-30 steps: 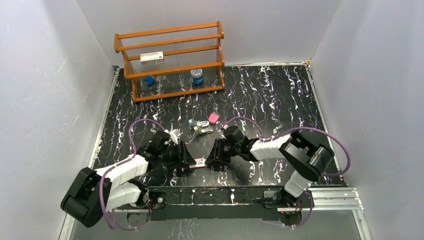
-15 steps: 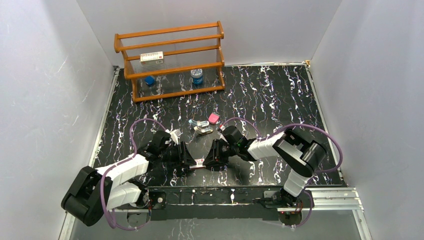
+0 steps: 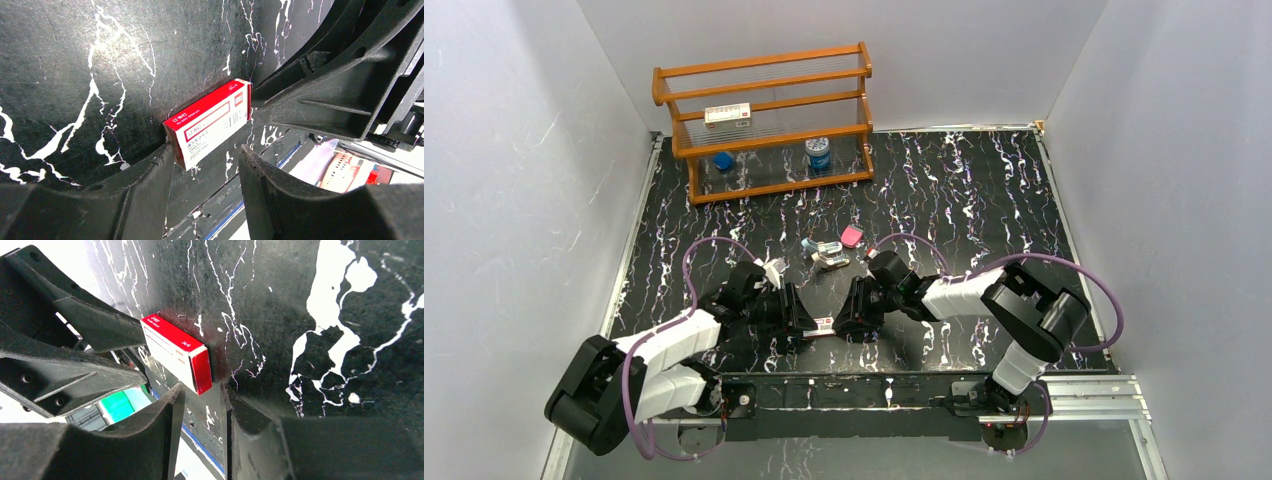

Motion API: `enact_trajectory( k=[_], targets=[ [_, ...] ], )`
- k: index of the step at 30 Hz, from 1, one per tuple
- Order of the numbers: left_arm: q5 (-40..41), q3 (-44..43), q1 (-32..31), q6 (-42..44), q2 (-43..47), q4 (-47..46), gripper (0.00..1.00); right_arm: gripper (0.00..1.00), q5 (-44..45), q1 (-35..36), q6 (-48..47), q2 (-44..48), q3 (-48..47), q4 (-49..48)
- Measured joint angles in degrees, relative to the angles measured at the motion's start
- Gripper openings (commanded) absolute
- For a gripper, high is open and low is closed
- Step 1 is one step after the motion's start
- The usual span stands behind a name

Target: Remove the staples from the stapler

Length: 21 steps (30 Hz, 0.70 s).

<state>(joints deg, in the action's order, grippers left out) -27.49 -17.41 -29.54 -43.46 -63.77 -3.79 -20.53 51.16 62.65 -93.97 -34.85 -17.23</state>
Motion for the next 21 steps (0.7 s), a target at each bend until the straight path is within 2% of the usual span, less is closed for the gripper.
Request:
enact_trajectory(
  k=[5, 21],
  targets=[
    [0.1, -0.2, 0.0, 0.3, -0.3, 0.5, 0.39, 0.35, 0.2, 0.0, -0.3, -0.7, -1.6, 2.3],
    [0.4, -0.5, 0.0, 0.4, -0.9, 1.3, 0.36, 0.3, -5.0, -0.2, -1.7, -5.4, -3.2, -2.4]
  ],
)
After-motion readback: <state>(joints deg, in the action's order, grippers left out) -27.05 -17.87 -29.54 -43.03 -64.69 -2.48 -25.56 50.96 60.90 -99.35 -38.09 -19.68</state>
